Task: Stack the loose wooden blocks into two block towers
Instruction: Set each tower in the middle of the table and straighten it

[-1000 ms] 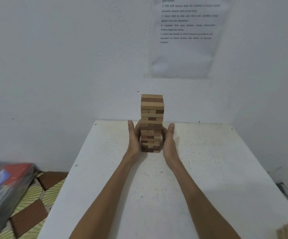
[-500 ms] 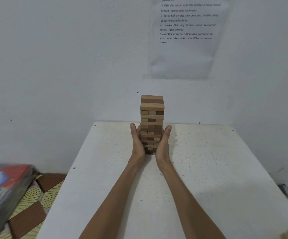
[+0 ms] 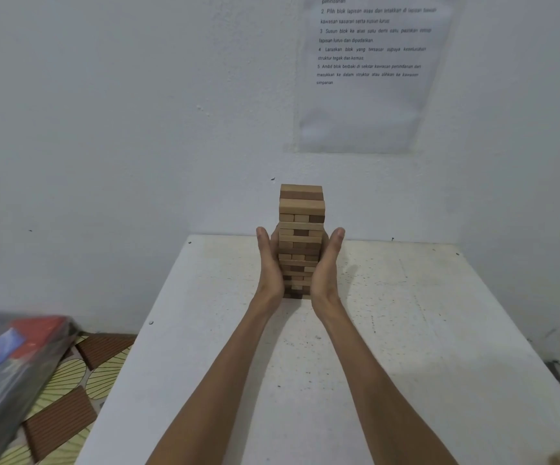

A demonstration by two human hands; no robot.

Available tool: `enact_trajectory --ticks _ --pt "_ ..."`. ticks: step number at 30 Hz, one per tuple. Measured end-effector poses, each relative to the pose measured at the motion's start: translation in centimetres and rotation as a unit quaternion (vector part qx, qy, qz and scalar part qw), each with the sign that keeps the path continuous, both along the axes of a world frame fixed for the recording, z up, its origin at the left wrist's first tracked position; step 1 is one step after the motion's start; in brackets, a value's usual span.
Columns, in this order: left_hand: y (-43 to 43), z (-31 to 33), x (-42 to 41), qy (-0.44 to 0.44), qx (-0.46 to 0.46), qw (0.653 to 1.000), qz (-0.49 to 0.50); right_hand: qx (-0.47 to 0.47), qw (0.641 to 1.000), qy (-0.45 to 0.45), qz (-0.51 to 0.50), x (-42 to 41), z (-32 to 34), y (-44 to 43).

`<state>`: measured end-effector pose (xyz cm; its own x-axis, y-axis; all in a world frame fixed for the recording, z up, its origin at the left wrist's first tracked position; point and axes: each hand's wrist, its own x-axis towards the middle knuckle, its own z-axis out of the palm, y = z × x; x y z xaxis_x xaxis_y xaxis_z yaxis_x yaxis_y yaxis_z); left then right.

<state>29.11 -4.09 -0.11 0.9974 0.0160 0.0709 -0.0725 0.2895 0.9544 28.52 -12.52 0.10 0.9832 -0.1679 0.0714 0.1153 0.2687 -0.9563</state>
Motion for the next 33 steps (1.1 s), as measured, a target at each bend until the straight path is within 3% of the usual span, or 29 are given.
enact_trajectory --ticks 20,26,30,33 --pt "-0.1 0.5 -0.4 0.015 0.002 1.0 0.0 -0.039 0.999 0.027 -0.001 -0.1 0.2 0.1" --pt "0.7 -0.1 -1.4 0.042 0.05 0.996 0.06 -0.043 0.998 0.031 -0.029 -1.4 0.7 -1.0" --pt "2.3 -2.3 -4.5 0.092 0.1 0.986 0.097 -0.122 0.99 0.053 -0.054 -3.7 -1.0 -3.7" --pt "3.2 -3.2 -8.0 0.065 0.191 0.971 0.126 -0.238 0.968 0.041 -0.062 -7.3 -2.1 -5.7"
